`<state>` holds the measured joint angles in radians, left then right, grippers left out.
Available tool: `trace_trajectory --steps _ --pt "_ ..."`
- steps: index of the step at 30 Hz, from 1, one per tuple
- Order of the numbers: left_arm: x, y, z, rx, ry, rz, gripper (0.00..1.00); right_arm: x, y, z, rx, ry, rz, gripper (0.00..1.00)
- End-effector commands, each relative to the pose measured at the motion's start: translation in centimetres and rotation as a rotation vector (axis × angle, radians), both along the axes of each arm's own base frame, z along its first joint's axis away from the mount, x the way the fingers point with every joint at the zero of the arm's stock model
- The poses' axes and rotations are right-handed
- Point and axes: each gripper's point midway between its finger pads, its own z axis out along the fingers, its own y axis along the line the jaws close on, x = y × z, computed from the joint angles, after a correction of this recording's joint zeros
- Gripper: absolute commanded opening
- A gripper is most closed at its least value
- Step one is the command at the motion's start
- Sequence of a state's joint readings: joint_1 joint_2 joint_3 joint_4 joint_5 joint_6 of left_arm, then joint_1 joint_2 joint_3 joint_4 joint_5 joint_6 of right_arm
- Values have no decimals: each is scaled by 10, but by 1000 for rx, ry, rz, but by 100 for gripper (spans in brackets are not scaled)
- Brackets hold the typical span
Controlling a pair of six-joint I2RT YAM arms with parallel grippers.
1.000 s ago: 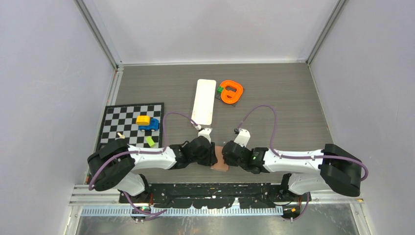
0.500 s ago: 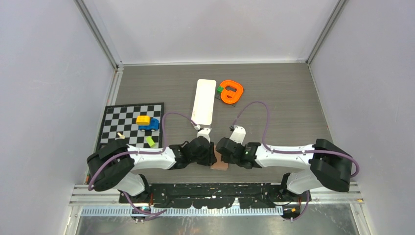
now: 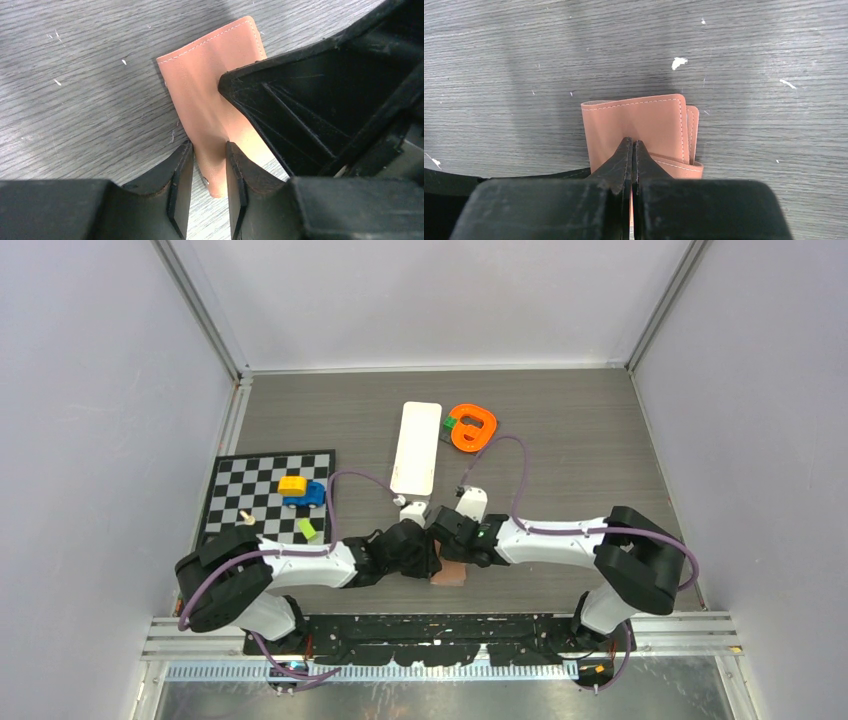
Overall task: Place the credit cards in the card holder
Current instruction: Close the card holder at the center of the board.
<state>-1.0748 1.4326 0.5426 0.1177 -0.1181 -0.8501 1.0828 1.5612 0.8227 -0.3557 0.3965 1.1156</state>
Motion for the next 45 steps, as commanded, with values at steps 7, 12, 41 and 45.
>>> trace_trajectory --steps 7,12,41,45 --pt "-10 10 -14 28 28 5 29 -41 -26 -40 -76 163 -5 0" --pt "-9 10 -13 21 27 17 29 -39 -28 -30 -24 127 -21 0" --pt "-13 -9 -9 -63 73 7 36 -41 -54 67 -130 -60 61 43" --pt "-12 -7 -9 -57 73 15 36 -38 -60 64 -214 -68 48 43"
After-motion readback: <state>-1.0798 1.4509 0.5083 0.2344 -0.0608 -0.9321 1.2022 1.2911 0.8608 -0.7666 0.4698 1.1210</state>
